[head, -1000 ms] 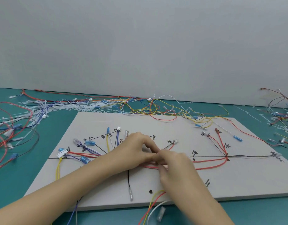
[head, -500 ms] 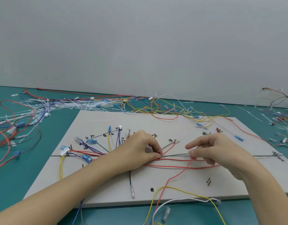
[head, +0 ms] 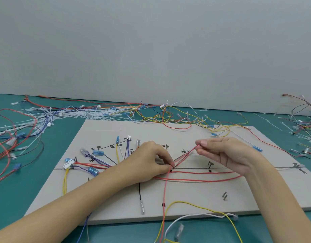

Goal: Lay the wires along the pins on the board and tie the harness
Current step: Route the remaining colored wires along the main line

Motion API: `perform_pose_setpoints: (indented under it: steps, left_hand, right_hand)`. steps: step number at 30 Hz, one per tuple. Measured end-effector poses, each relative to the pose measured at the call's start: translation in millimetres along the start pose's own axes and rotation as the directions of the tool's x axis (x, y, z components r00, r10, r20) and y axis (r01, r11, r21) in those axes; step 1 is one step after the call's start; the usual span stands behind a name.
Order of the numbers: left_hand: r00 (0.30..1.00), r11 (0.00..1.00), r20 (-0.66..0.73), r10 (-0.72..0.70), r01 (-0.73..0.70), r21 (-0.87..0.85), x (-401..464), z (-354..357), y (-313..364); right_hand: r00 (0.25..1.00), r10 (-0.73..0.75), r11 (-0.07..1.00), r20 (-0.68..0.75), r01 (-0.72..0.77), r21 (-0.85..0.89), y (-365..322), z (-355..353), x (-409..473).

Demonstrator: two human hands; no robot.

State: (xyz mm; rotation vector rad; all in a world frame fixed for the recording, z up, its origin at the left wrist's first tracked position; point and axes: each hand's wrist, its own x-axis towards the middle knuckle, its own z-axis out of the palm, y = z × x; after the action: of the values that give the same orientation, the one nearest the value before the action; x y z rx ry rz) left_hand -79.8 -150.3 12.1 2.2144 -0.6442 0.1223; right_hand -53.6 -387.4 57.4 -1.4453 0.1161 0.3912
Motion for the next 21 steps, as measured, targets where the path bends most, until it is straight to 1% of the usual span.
perform_pose_setpoints:
  steps: [2, 4, 6, 9, 12, 14, 15, 17, 19, 21]
  left_hand:
    - [1.000, 1.000, 0.006, -0.007, 0.007, 0.010, -0.1, 0.2, -1.1]
    - [1.000, 1.000, 0.007, -0.012, 0.012, 0.015, -0.2, 0.2, -2.1]
    - [1.000, 1.000, 0.002, -0.007, 0.007, 0.018, -0.6, 0.5, -2.9]
    - [1.000, 1.000, -0.015, 0.001, -0.001, 0.019, -1.9, 2.0, -3.9]
    - [0.993, 0.998, -0.118, -0.032, 0.037, 0.041, -1.6, 4.7, -5.8]
    - [0.975, 0.999, -0.219, -0.045, 0.041, -0.020, -0.5, 3.0, -4.6]
    - [0.959, 0.999, -0.281, -0.024, 0.017, -0.030, -0.3, 1.0, -3.5]
    - [0.918, 1.000, -0.396, 0.027, -0.026, 0.009, -1.1, -6.4, -1.3]
    - [0.891, 0.999, -0.453, 0.028, -0.014, 0.033, -1.8, -16.7, -1.8]
    - [0.889, 0.998, -0.457, -0.009, 0.038, 0.055, -1.8, -26.0, -5.8]
  right_hand:
    - [0.999, 0.021, 0.996, 0.025, -0.023, 0.085, 1.0, -1.1, 3.2]
    - [1.000, 0.008, 0.996, 0.012, -0.009, 0.088, 2.6, 0.2, 7.4]
    - [0.999, -0.034, 0.998, -0.021, 0.035, 0.051, 4.5, 6.3, 12.9]
    - [0.990, -0.123, 0.991, -0.073, 0.119, -0.055, 7.3, 18.7, 22.0]
    - [0.972, -0.227, 0.950, -0.066, 0.206, -0.237, 9.0, 28.4, 29.1]
    - [0.956, -0.288, 0.902, -0.046, 0.255, -0.349, 8.6, 31.8, 33.3]
    - [0.948, -0.315, 0.879, -0.032, 0.279, -0.387, 7.9, 33.4, 35.4]
    - [0.930, -0.368, 0.834, 0.001, 0.330, -0.441, 5.7, 38.4, 39.9]
    - [0.908, -0.418, 0.779, 0.032, 0.376, -0.503, 4.9, 46.6, 46.3]
    - [0.889, -0.454, 0.696, 0.068, 0.401, -0.596, 7.3, 55.7, 54.9]
